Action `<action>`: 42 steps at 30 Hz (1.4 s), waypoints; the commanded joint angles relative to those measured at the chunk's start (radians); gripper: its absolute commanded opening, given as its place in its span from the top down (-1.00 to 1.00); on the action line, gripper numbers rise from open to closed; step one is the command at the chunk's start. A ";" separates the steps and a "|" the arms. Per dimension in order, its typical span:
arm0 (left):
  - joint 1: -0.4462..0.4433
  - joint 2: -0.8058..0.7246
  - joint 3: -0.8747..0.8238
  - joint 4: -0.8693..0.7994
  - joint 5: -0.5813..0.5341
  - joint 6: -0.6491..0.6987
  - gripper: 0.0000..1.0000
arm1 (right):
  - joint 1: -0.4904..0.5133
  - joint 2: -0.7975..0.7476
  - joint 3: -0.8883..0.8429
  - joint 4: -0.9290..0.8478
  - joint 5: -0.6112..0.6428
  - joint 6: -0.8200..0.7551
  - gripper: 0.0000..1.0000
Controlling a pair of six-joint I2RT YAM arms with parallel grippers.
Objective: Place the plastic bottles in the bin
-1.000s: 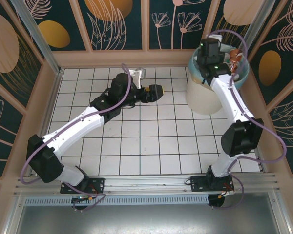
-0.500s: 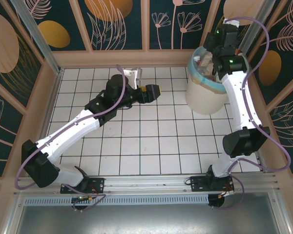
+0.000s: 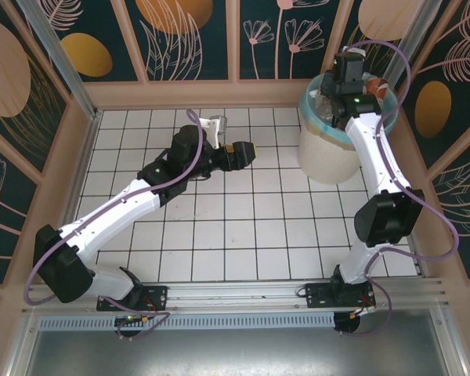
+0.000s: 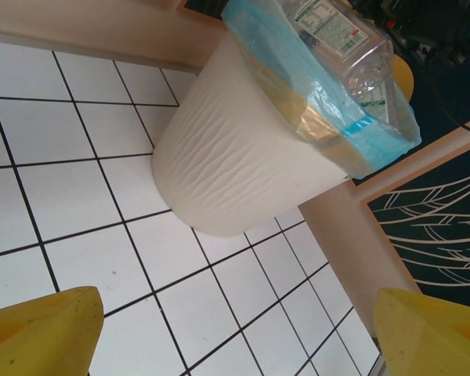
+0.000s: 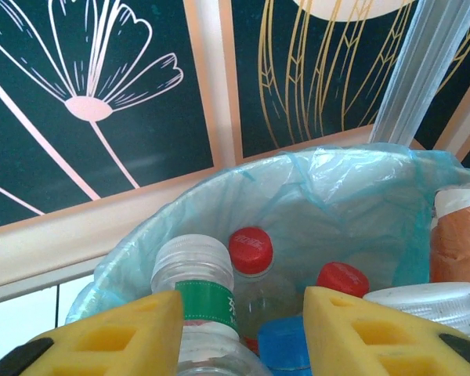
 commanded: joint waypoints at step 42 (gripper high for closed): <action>0.000 -0.075 -0.002 -0.061 -0.135 0.029 -0.85 | 0.005 -0.038 -0.024 -0.060 -0.272 -0.007 -0.09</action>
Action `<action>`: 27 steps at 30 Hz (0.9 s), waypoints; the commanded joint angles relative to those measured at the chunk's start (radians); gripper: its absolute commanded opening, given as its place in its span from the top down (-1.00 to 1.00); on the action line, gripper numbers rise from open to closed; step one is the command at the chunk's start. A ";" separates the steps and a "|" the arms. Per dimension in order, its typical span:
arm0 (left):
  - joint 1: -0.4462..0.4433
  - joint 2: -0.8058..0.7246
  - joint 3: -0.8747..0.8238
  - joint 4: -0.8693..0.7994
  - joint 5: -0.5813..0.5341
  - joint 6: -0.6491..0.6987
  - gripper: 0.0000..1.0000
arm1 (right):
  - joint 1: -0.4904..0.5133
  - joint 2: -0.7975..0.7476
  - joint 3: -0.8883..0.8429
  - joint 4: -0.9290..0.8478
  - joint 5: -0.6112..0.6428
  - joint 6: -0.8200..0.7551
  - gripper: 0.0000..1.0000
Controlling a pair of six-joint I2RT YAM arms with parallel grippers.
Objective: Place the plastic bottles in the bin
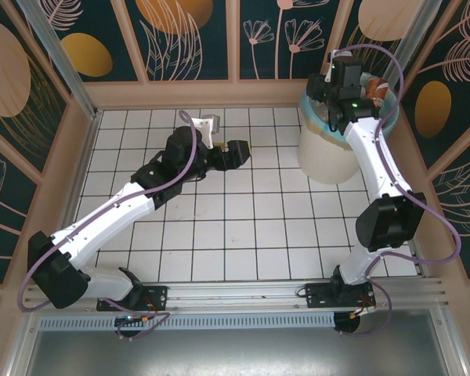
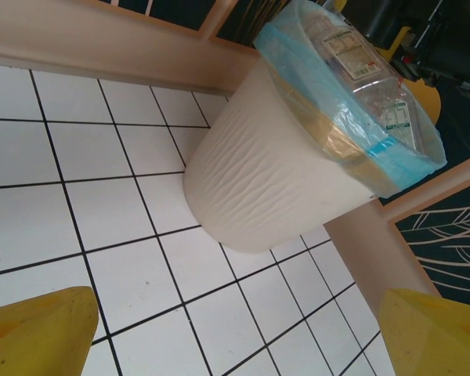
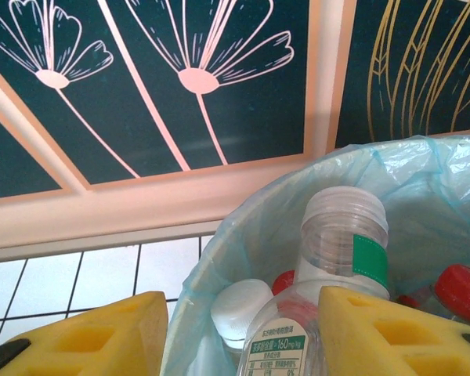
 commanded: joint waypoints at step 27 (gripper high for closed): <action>0.000 -0.097 -0.069 -0.049 -0.104 -0.001 -0.87 | -0.093 0.019 -0.305 0.055 -0.097 0.067 -0.09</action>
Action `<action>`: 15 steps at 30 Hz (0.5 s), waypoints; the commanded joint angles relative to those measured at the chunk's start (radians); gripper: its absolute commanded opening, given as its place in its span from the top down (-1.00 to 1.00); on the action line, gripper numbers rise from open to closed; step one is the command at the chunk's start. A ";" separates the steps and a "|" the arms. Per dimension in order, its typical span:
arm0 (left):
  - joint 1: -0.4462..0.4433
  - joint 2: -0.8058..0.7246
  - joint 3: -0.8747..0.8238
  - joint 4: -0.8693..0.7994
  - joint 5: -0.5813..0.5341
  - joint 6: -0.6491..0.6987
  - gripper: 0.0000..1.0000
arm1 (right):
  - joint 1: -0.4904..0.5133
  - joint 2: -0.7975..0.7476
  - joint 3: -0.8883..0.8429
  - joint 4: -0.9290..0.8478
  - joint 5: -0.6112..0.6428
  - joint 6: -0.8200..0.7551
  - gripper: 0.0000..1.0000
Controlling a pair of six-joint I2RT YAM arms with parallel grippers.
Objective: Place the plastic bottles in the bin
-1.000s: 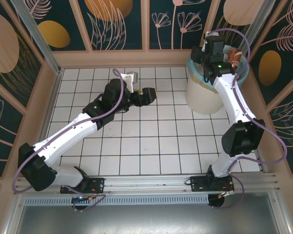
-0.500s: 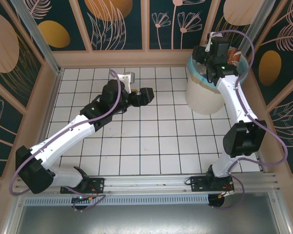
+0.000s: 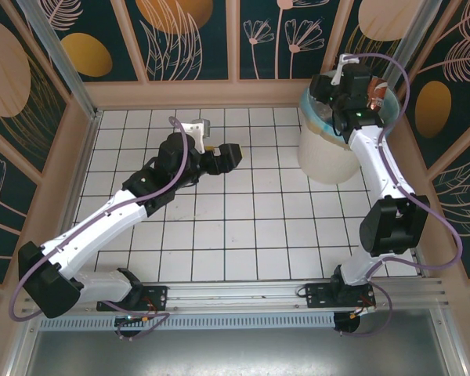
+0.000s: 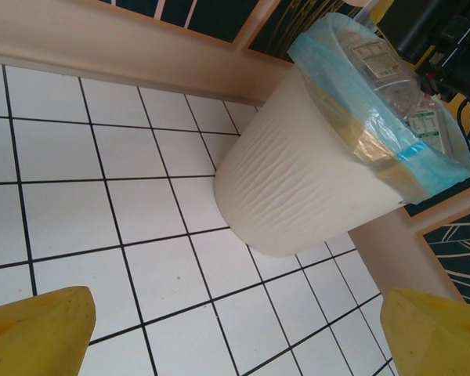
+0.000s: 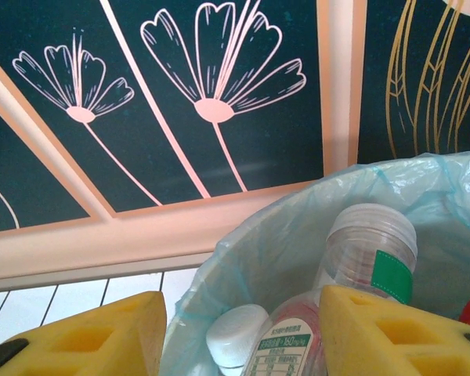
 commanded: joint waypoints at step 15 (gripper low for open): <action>0.001 -0.079 -0.032 -0.034 -0.116 0.021 -0.88 | -0.004 0.005 0.089 -0.265 -0.016 0.034 -0.29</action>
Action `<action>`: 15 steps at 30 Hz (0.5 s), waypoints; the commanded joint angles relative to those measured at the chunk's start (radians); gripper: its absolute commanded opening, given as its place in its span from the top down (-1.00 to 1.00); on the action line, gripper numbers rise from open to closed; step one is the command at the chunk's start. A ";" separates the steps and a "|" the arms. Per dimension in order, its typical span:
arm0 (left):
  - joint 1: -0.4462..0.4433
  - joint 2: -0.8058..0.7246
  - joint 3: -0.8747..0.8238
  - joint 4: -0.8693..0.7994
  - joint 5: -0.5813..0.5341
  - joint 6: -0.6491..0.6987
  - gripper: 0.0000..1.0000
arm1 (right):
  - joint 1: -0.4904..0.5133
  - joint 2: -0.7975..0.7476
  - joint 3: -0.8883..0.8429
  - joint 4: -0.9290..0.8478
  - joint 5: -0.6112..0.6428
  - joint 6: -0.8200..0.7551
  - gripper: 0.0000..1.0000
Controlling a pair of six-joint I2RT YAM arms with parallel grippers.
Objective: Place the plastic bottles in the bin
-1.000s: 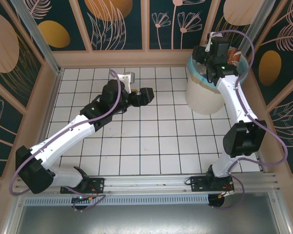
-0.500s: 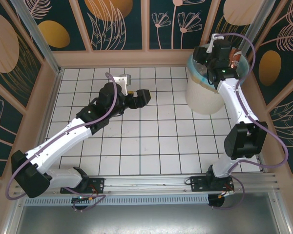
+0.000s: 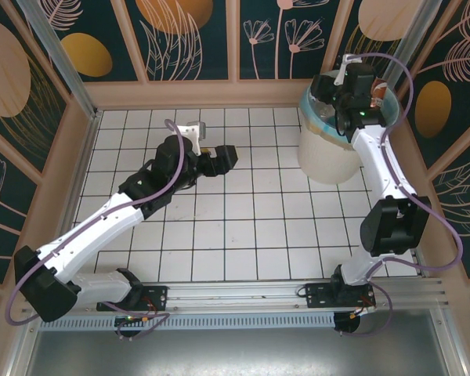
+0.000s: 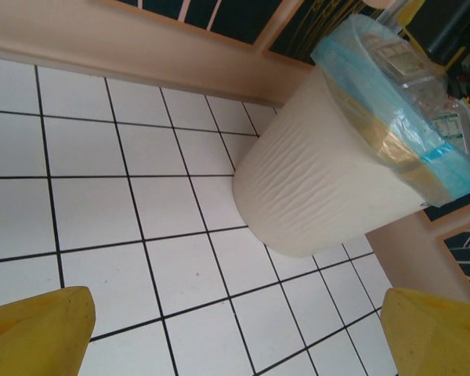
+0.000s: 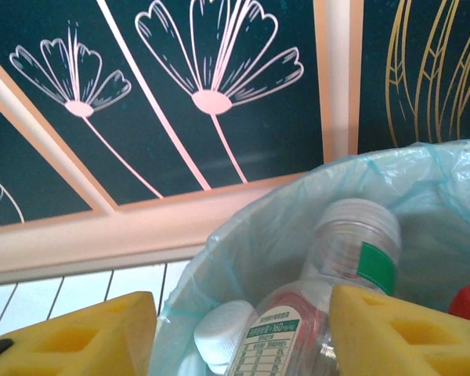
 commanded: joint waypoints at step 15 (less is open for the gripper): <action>0.000 -0.185 -0.079 0.037 -0.358 0.119 -0.92 | 0.072 -0.192 0.062 -0.154 0.041 0.009 -0.51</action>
